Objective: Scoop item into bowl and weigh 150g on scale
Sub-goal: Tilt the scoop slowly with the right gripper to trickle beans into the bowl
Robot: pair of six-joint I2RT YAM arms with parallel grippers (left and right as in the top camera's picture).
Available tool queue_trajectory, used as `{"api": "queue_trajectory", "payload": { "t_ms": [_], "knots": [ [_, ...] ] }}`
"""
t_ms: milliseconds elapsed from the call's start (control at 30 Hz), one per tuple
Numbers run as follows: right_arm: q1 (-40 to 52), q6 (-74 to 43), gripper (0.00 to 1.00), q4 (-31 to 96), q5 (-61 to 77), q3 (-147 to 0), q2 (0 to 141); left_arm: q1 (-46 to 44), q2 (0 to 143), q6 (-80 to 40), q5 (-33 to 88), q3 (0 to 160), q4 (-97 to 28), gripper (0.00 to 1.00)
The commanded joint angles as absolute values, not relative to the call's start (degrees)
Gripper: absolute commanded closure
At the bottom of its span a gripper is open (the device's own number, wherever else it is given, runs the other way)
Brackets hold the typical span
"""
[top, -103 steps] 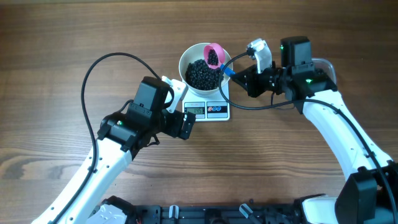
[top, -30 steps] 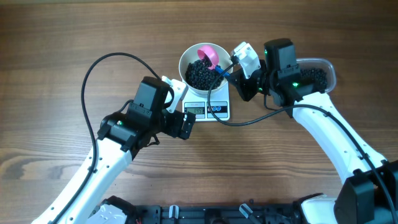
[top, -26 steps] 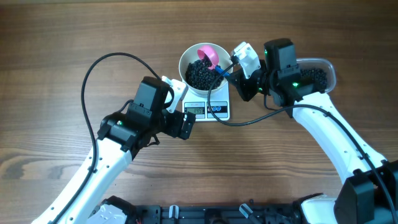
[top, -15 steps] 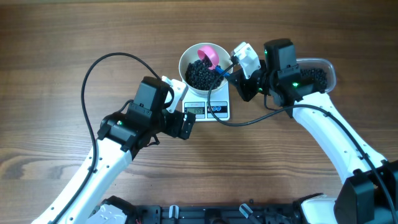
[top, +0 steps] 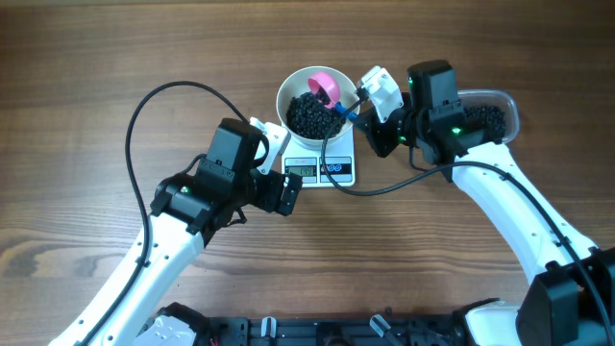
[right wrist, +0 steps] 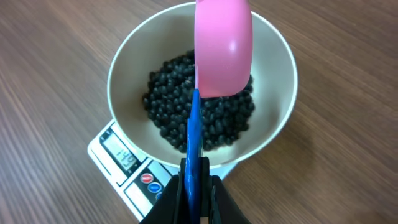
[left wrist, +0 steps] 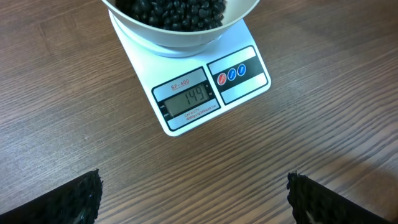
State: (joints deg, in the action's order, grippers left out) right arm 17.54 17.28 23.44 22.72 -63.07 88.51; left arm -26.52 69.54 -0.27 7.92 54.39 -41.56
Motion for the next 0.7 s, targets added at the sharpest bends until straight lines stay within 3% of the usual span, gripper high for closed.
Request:
{"api": "queue_trajectory", "payload": {
  "t_ms": [0,667],
  "knots": [
    [17.52,18.20,0.96,23.40,22.96,-62.98,88.99,-26.79,69.78,-0.43,7.42,55.46,-41.41,0.00],
    [17.56,17.39,0.96,23.14,25.50,-62.98,88.99,-26.79,69.78,-0.45,7.42,55.46,-41.41,0.00]
  ]
}}
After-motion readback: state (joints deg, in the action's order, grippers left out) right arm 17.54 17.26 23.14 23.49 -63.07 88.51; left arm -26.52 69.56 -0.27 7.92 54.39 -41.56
